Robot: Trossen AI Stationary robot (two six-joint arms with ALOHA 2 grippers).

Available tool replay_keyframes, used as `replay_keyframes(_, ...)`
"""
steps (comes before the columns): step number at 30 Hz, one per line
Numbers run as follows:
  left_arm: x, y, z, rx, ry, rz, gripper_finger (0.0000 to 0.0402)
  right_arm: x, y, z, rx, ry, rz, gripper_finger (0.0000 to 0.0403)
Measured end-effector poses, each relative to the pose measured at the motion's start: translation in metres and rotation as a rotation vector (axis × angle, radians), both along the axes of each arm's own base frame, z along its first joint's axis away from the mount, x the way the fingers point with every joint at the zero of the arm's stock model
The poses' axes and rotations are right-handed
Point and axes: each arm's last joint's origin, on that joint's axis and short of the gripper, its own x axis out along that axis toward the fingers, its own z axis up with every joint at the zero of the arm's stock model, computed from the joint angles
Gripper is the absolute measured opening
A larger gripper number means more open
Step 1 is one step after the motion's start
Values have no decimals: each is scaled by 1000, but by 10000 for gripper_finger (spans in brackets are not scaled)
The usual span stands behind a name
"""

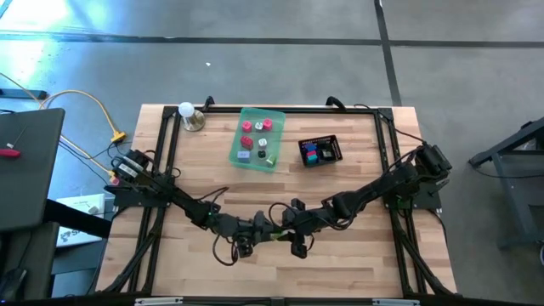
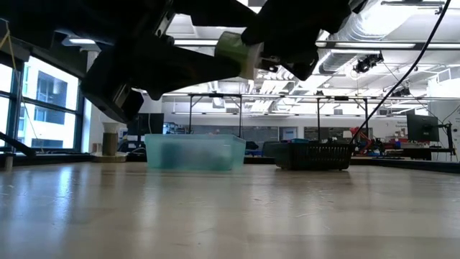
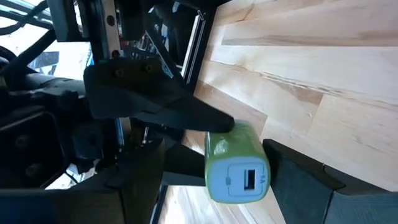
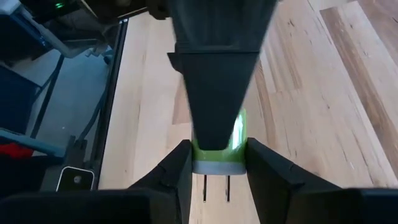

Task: Pick & Place Office items
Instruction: Put the green charger adapter into the green bin

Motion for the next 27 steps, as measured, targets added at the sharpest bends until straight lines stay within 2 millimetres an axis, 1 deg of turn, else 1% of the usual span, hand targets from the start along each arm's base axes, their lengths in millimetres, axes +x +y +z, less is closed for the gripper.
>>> replay_keyframes(10, 0, 0, 0, -16, -5, 2, 259, 0, 0, 0, 2, -3, 0, 112)
replay_keyframes(13, 0, 0, 0, -17, -5, 2, 252, 0, 0, 0, 2, -3, 0, 112)
replay_keyframes(16, 0, 0, 0, -22, -4, 2, 225, 0, 0, 1, 2, -4, 0, 112)
replay_keyframes(22, 0, -1, -1, -47, 11, -22, 131, 0, 0, 1, 2, -6, 0, 113)
replay_keyframes(23, 0, -2, -1, -49, 12, -37, 122, 0, 0, 1, 3, -5, 1, 113)
replay_keyframes(27, 0, -2, -1, -54, 14, -60, 122, 0, 0, 1, 3, -5, 1, 119)
